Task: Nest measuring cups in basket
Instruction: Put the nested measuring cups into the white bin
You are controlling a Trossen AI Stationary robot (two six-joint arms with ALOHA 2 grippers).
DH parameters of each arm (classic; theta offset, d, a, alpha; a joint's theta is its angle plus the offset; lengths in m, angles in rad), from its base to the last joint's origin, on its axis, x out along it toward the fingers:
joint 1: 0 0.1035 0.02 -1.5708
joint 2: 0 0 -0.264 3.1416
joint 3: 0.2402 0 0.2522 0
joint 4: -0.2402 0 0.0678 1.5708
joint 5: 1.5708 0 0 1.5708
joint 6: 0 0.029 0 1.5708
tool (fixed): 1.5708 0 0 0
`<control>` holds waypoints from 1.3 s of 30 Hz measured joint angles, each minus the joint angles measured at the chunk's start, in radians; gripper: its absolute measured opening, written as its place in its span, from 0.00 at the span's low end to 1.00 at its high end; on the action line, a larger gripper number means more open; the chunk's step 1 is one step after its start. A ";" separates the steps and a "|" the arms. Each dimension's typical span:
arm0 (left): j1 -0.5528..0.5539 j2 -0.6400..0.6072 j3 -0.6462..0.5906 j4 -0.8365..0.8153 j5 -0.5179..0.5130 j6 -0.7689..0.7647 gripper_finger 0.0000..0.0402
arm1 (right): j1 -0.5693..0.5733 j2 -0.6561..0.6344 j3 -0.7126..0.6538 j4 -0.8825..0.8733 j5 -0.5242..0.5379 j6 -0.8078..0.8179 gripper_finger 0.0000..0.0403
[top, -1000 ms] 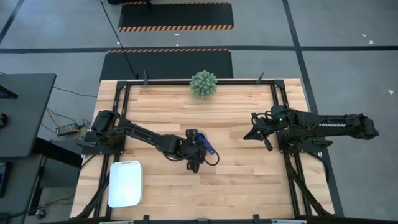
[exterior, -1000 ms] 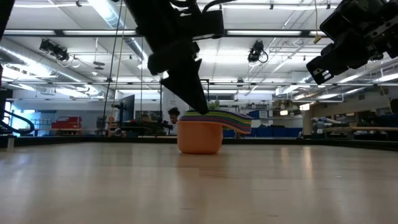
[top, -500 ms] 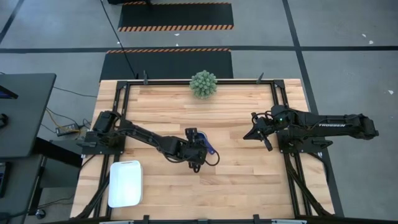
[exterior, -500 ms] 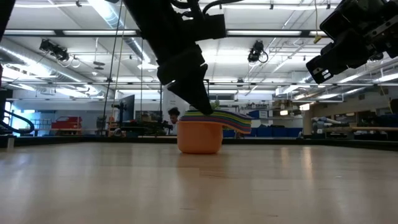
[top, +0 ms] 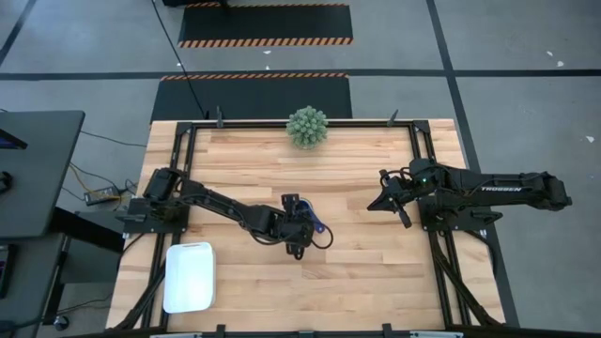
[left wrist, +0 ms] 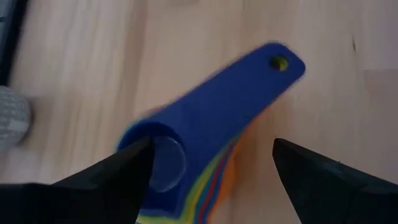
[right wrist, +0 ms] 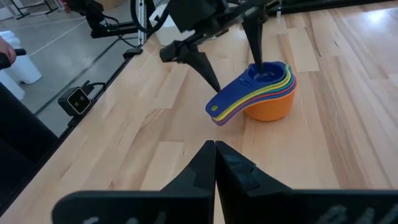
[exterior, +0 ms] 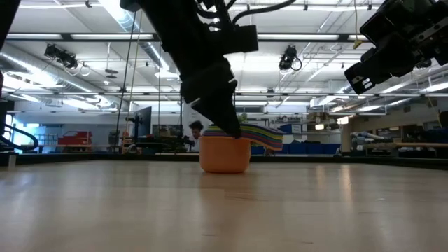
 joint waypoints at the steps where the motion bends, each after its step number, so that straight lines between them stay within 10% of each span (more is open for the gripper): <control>1: 0.000 0.002 0.000 -0.003 0.006 0.001 0.83 | 0.000 0.000 0.000 0.000 0.000 0.000 0.03; 39: 0.029 0.062 0.000 0.022 0.006 0.005 0.83 | 0.000 0.000 0.000 0.038 0.000 0.000 0.03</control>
